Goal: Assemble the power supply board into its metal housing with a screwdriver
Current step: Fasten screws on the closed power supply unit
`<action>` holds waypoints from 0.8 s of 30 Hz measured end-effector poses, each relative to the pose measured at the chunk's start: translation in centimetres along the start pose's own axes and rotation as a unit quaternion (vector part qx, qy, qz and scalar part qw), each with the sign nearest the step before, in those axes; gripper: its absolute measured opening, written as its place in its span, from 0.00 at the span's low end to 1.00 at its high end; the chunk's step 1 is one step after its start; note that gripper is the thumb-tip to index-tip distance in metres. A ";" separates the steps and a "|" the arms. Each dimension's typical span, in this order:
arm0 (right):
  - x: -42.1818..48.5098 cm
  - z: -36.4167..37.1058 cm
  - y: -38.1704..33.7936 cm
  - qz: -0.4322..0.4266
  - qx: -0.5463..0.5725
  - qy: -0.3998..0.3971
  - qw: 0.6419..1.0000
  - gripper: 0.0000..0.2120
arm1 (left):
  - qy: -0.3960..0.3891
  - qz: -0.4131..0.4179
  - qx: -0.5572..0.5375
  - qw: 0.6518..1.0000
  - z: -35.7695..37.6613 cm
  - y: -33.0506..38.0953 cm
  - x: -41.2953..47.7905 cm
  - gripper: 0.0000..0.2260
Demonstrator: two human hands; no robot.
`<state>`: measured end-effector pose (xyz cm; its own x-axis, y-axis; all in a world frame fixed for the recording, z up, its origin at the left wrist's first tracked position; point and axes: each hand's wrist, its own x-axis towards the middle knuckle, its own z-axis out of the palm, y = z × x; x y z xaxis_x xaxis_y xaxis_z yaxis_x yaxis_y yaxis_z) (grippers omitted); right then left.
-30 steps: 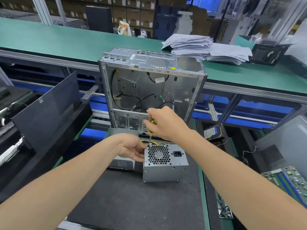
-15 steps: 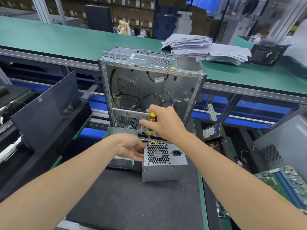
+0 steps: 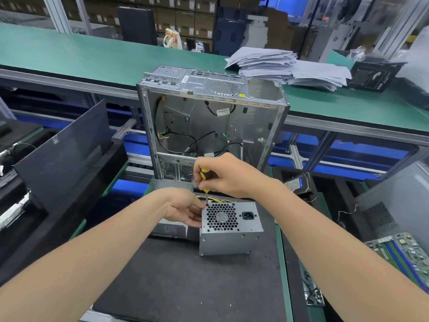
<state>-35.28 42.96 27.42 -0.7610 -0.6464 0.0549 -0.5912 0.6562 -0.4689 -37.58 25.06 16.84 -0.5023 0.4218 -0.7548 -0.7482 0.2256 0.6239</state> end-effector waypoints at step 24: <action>0.3 2.6 0.0 0.157 0.047 0.206 0.965 0.18 | -0.023 0.006 0.004 1.000 -0.4 0.1 0.1 0.09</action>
<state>-34.82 41.72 25.17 -0.9517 -0.1995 0.2334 -0.3022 0.7438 -0.5962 -37.93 24.78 16.74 -0.4908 0.4648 -0.7369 -0.7387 0.2265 0.6349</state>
